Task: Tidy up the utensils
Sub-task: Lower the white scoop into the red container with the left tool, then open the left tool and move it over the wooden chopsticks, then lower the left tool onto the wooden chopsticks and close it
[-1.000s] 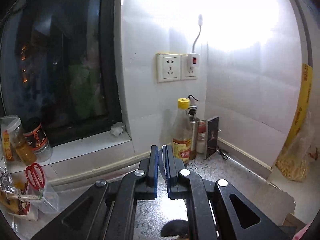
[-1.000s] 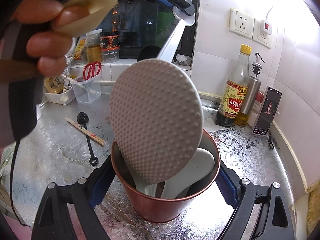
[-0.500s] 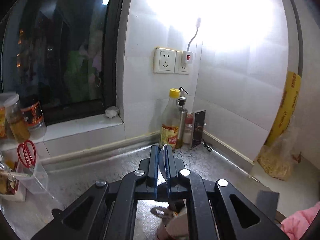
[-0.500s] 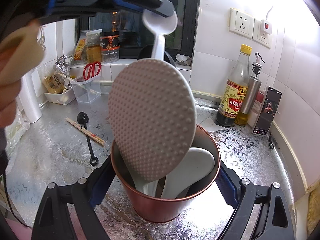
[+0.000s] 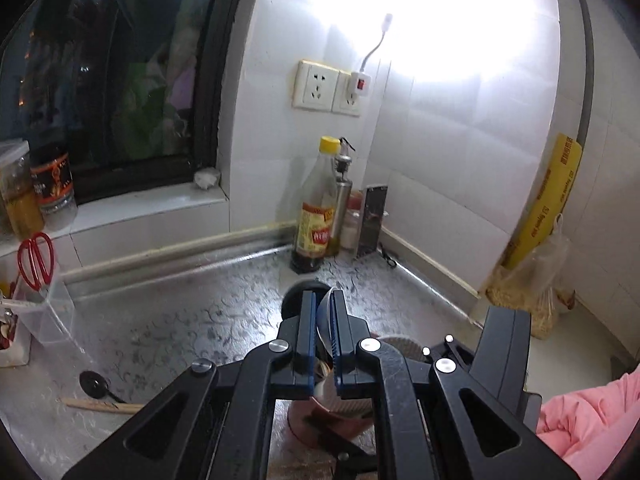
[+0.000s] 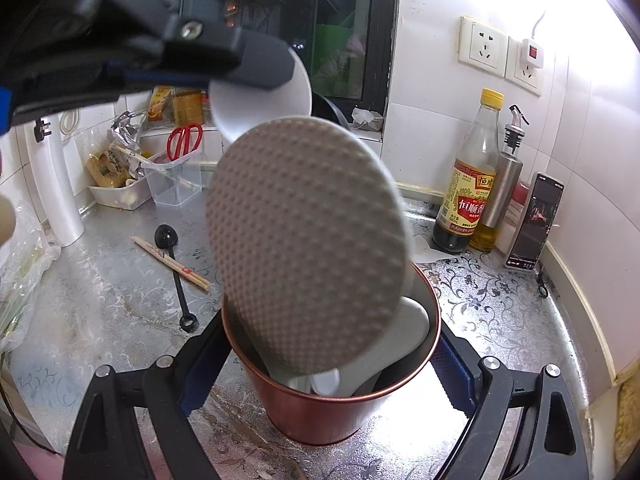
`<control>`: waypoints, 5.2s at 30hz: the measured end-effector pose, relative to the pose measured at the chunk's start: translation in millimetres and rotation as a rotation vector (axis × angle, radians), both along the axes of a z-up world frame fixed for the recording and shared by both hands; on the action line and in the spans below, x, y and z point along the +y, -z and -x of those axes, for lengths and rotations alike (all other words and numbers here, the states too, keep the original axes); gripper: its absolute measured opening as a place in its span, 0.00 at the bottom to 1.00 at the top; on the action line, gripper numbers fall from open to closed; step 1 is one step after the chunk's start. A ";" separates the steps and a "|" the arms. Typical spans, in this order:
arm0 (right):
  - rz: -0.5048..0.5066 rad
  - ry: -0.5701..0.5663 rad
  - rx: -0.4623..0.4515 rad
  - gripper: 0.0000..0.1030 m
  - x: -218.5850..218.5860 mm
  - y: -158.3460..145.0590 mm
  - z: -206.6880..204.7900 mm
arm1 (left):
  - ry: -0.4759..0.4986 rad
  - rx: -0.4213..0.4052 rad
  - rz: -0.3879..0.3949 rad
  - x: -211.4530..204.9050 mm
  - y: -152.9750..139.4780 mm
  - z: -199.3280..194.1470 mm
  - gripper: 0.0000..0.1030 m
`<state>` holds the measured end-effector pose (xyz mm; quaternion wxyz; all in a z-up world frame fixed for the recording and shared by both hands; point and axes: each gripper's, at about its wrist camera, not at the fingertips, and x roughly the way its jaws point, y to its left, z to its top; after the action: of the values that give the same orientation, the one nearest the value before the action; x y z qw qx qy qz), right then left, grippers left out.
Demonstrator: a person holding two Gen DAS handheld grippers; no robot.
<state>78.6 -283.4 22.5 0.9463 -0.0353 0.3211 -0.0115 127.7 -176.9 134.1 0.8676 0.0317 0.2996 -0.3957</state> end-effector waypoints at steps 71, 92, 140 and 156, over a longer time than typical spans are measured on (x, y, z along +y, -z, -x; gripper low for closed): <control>-0.002 0.001 0.037 0.92 -0.2 4.5 -3.7 | -0.895 0.520 -0.127 228.8 139.6 -102.6 0.91; 0.002 0.002 0.041 0.92 1.3 3.5 -4.2 | -0.855 0.592 -0.342 173.0 171.7 -145.2 0.97; 0.006 0.001 0.047 0.92 5.6 5.9 -4.8 | -0.712 0.531 -0.409 119.8 175.1 -132.5 0.90; -0.003 -0.002 0.048 0.92 4.2 5.1 -5.0 | -0.683 0.567 -0.427 129.0 176.0 -77.5 0.90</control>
<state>83.6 -279.2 17.4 0.9384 -0.0344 0.3438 -0.0089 205.2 -47.9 -41.9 0.8061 -0.0002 0.5917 -0.0117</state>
